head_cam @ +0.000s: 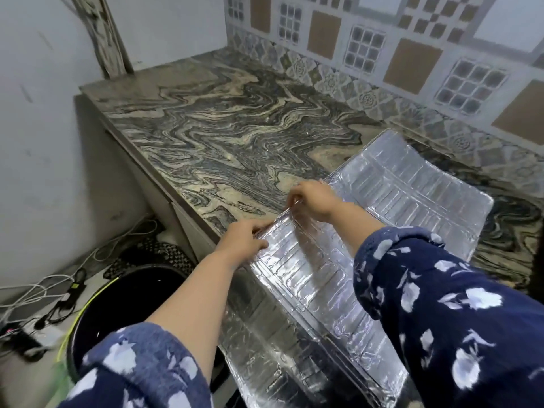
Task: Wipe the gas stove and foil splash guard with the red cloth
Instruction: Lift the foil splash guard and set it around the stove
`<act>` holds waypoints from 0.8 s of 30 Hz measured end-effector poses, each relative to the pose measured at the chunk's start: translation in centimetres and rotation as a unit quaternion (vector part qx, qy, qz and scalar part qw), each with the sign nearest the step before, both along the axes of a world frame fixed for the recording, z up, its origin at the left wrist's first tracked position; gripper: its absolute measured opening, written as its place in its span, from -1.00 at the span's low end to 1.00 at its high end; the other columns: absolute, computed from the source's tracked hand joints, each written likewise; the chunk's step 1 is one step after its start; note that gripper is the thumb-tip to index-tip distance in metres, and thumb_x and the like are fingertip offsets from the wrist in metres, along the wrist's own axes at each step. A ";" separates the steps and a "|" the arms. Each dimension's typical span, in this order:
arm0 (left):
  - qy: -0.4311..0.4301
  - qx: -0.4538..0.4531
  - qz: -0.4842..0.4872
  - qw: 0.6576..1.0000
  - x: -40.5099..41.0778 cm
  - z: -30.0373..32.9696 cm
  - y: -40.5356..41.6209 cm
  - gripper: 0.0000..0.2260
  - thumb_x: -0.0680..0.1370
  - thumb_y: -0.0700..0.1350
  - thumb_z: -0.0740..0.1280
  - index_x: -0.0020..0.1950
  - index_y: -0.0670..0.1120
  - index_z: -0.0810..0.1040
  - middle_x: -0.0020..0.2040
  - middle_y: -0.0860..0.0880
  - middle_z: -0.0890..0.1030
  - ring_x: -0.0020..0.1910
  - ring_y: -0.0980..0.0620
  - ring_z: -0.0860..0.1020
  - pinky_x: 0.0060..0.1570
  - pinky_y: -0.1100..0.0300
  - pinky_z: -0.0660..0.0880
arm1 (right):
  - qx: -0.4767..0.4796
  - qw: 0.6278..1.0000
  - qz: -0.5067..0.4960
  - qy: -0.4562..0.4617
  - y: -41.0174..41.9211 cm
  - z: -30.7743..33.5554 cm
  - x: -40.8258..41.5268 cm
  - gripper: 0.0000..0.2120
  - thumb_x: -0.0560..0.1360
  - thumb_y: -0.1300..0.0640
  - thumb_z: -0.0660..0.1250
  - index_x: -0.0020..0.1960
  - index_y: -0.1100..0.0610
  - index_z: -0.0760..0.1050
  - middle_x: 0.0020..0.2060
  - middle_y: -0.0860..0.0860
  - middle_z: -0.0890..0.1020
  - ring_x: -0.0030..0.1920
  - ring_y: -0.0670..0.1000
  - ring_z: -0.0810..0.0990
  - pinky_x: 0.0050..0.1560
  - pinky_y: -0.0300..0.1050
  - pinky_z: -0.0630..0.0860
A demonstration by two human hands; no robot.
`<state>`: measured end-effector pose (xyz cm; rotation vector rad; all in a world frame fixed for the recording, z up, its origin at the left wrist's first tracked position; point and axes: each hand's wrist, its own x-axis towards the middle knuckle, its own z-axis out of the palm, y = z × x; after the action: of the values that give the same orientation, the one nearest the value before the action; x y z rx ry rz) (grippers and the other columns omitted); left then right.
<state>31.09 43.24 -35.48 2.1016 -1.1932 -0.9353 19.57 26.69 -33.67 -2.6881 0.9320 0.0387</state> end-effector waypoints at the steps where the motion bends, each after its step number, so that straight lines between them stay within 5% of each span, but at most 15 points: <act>1: 0.002 -0.014 0.001 1.000 0.4 0.7 -0.2 -0.51 0.50 -0.26 0.39 0.36 0.12 0.47 0.39 0.01 0.47 -0.08 0.12 0.52 -0.09 0.24 0.45 | 0.000 1.000 0.001 -0.002 -0.3 1.0 0.0 -0.88 0.47 0.12 0.36 -0.02 -0.03 0.61 -0.05 -0.03 0.58 0.13 0.06 0.51 0.32 0.11 0.26; 4: -0.045 -0.042 0.000 0.998 2.0 3.9 -1.6 -0.55 0.50 -0.25 0.39 0.31 0.15 0.50 0.32 0.01 0.53 -0.17 0.15 0.51 -0.14 0.23 0.43 | -0.013 1.000 0.002 -0.027 -1.3 4.4 0.2 -0.88 0.47 0.05 0.36 0.00 -0.07 0.62 -0.13 -0.04 0.54 0.05 0.06 0.54 0.14 -0.01 0.36; 7: -0.104 -0.067 0.005 0.992 3.5 8.0 -3.1 -0.56 0.48 -0.21 0.41 0.26 0.22 0.53 0.24 0.03 0.61 -0.02 0.09 0.56 0.04 0.11 0.53 | -0.019 0.996 -0.021 -0.080 -2.3 8.2 0.6 -0.90 0.45 0.01 0.39 -0.05 -0.09 0.63 -0.16 -0.04 0.61 -0.07 0.06 0.61 0.03 -0.06 0.48; 15: -0.259 -0.144 0.030 0.955 5.8 19.3 -6.7 -0.51 0.47 -0.28 0.27 0.18 0.29 0.57 0.23 0.06 0.61 0.16 -0.04 0.57 0.07 0.04 0.54 | -0.083 0.970 -0.079 -0.214 -4.0 17.9 2.2 -0.92 0.42 -0.03 0.42 -0.09 -0.12 0.64 -0.17 -0.12 0.54 0.05 0.03 0.57 0.16 0.00 0.37; 24: -0.456 -0.211 0.057 0.863 5.9 24.3 -10.4 -0.57 0.59 -0.22 0.18 0.33 0.24 0.46 0.23 -0.02 0.58 0.21 -0.10 0.50 0.08 0.05 0.43 | -0.109 0.936 -0.156 -0.296 -5.3 23.3 2.9 -0.86 0.51 0.08 0.33 -0.08 -0.10 0.66 -0.06 -0.06 0.69 0.01 0.02 0.61 0.15 -0.02 0.49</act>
<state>36.95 32.80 -11.14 2.2155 -1.4811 0.4569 22.43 21.37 -10.40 -2.4461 1.1784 -0.9345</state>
